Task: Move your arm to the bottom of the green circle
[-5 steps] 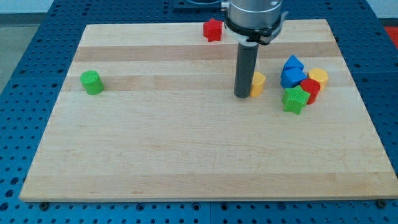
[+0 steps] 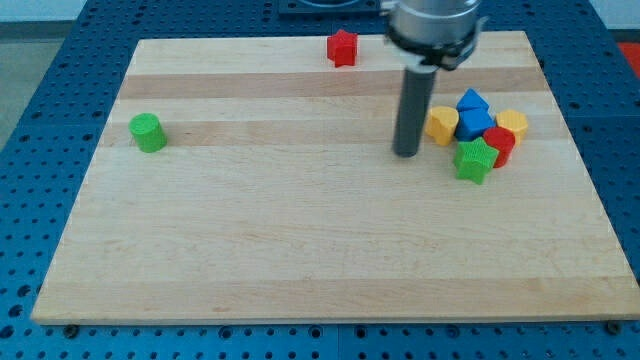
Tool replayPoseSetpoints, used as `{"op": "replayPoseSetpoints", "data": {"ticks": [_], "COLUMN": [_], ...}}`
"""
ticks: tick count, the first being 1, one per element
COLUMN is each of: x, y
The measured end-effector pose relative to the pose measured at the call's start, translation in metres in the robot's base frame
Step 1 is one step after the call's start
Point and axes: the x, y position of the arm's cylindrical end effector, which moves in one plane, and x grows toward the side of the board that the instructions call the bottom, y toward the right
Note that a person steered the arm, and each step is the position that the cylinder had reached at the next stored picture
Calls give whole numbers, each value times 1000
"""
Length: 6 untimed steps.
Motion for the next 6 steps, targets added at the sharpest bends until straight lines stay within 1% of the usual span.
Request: {"op": "replayPoseSetpoints", "data": {"ticks": [1, 2, 3, 5, 6], "x": [27, 31, 32, 32, 32], "y": [-61, -128, -165, -168, -205]}}
